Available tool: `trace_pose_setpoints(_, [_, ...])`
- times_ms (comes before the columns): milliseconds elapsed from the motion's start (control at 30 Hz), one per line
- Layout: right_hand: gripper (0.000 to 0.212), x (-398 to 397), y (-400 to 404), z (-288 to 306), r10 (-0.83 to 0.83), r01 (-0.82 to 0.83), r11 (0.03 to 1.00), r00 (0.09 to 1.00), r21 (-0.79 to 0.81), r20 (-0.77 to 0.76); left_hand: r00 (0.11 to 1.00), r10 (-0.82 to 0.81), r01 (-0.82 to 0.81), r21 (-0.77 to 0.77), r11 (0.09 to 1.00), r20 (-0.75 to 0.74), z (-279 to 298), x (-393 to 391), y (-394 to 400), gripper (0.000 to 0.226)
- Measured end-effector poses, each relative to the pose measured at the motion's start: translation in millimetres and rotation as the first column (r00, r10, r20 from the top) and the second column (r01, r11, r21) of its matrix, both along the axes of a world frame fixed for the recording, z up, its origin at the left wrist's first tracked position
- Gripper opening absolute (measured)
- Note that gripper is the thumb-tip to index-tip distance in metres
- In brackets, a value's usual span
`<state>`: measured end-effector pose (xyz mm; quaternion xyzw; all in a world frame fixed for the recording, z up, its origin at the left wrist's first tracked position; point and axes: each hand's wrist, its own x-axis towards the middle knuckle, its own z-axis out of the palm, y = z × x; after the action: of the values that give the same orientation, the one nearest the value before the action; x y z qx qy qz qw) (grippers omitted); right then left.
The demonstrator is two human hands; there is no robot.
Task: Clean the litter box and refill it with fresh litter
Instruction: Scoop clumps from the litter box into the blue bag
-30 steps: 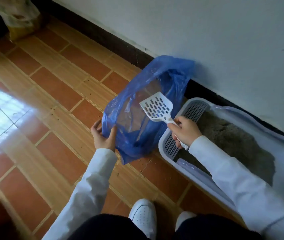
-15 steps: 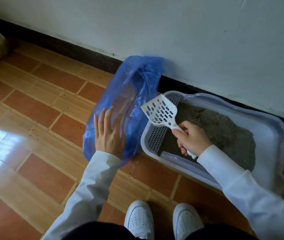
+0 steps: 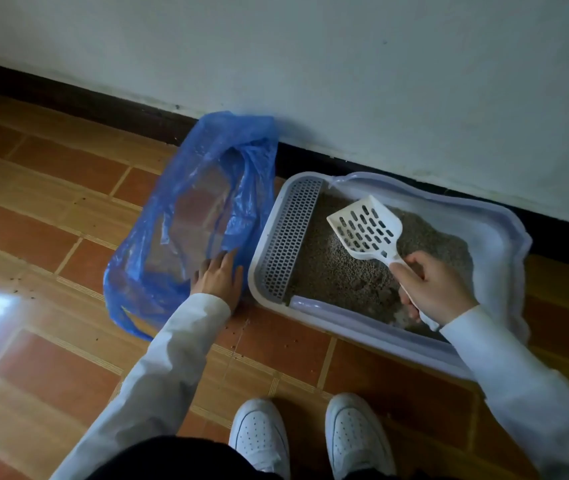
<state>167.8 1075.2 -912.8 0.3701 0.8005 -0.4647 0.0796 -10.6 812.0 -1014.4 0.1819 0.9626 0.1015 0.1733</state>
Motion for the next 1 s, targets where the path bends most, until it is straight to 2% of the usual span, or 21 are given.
trace_pose_setpoints(100, [0.019, 15, 8, 3, -0.011, 0.008, 0.999, 0.997, 0.051, 0.073, 0.994, 0.061, -0.063, 0.026, 0.998, 0.087, 0, 1, 9, 0.047])
trace_pose_setpoints(267, [0.019, 36, 20, 8, -0.031, 0.004, 0.994, 0.965, 0.105, 0.259, 0.985, 0.102, -0.116, 0.097, 0.988, 0.139, 2, 7, 20, 0.049])
trace_pose_setpoints(467, [0.021, 43, 28, 0, 0.007, -0.036, 0.998, 0.897, 0.056, 0.442, 0.981, 0.098, -0.133, 0.215, 0.967, 0.167, 6, 13, 32, 0.047])
trace_pose_setpoints(767, [0.022, 7, 26, -22, -0.095, 0.112, 0.993, 0.934, -0.030, 0.344, 0.985, 0.076, -0.118, 0.284, 0.951, 0.155, 11, 19, 32, 0.042])
trace_pose_setpoints(1000, [0.017, -22, 24, -50, -0.168, 0.236, 0.928, 0.956, -0.288, 0.241, 0.984, 0.067, -0.117, 0.319, 0.941, 0.162, 21, 25, 34, 0.041])
